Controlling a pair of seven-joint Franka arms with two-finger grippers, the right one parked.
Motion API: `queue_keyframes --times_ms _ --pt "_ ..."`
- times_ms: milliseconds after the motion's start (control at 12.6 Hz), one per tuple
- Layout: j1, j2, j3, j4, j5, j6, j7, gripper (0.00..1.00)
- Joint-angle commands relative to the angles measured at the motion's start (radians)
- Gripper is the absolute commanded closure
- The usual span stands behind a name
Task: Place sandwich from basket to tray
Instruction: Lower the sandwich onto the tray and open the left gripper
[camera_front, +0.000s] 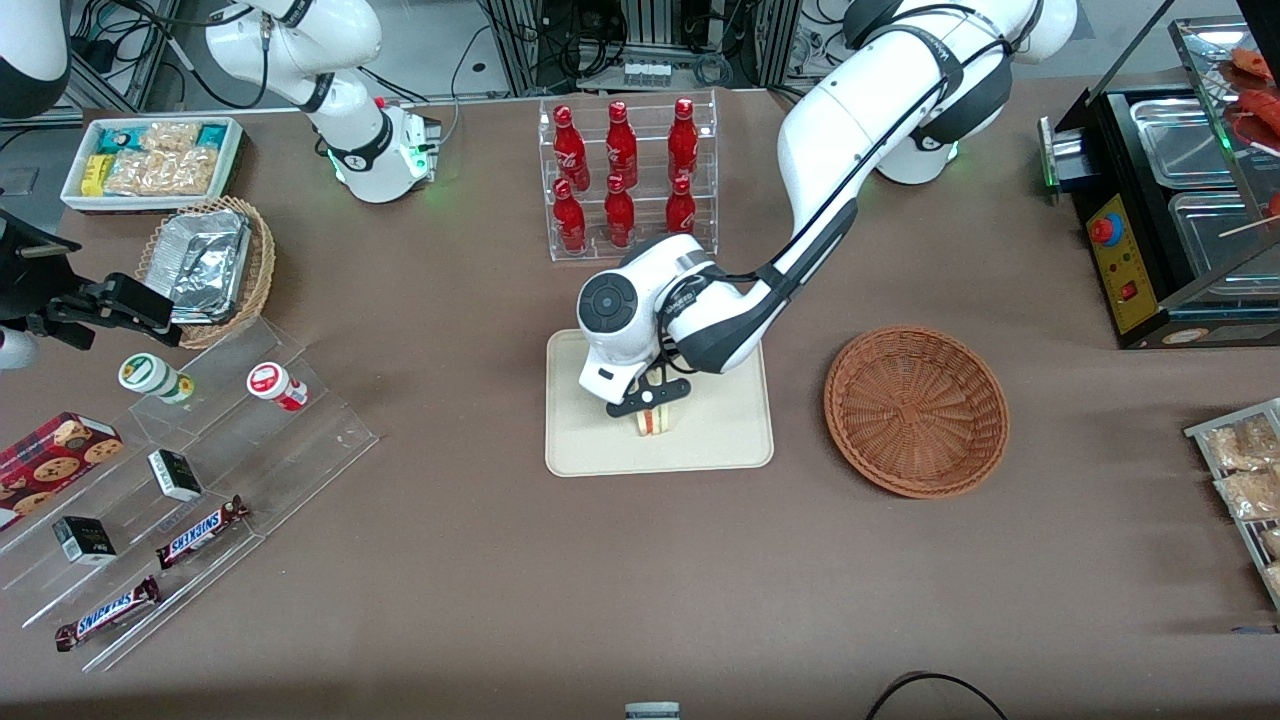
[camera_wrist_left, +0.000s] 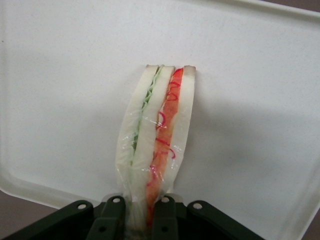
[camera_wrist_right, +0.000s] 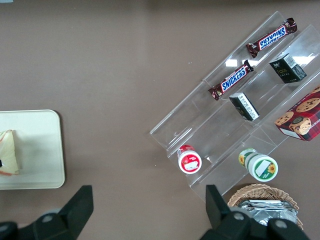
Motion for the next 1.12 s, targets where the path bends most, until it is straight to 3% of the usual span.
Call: queue_keyframes --times_ms 0,796,1035 --pt "0.000 -0.012 -0.002 0.006 0.005 -0.015 -0.025 0.00" --pt "0.028 -0.228 0.028 0.003 0.019 -0.138 -0.012 0.00" --pt "0.121 -0.287 0.029 -0.017 0.011 -0.202 0.036 0.00"
